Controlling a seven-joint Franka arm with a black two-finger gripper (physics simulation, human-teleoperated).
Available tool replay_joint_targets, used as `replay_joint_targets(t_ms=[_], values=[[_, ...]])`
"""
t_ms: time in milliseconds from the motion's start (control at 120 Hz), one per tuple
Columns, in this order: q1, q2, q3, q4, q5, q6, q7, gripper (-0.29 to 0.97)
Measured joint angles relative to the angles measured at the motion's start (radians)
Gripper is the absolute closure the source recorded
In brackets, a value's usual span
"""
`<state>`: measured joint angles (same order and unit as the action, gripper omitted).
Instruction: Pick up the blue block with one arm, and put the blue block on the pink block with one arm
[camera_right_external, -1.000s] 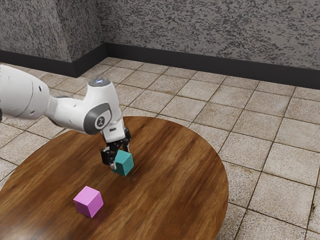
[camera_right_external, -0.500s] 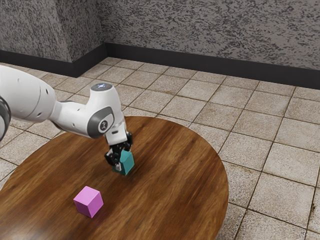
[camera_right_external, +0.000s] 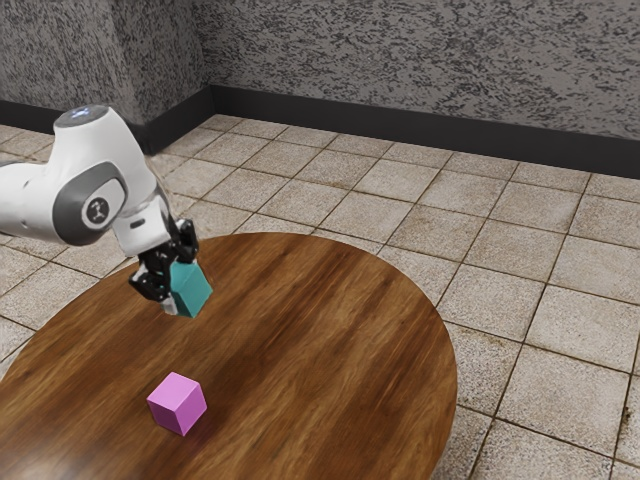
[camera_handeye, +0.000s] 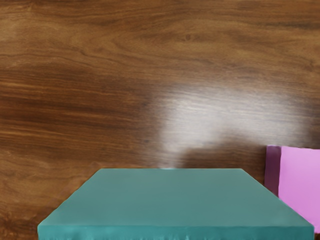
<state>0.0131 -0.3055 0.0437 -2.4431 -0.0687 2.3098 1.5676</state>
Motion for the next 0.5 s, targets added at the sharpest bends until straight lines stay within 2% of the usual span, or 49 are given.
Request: replay_joint_targets(t_ms=[67, 300, 417, 500], values=[[-0.004, -0.040, 0.011, -0.042, 0.000, -0.013, 0.002, 0.41], [-0.008, -0.051, 0.017, -0.123, 0.003, -0.036, 0.008, 0.42], [-0.010, -0.154, 0.019, -0.167, 0.003, -0.058, 0.010, 0.41], [-0.010, -0.177, 0.020, -0.195, 0.004, -0.065, 0.011, 0.42]])
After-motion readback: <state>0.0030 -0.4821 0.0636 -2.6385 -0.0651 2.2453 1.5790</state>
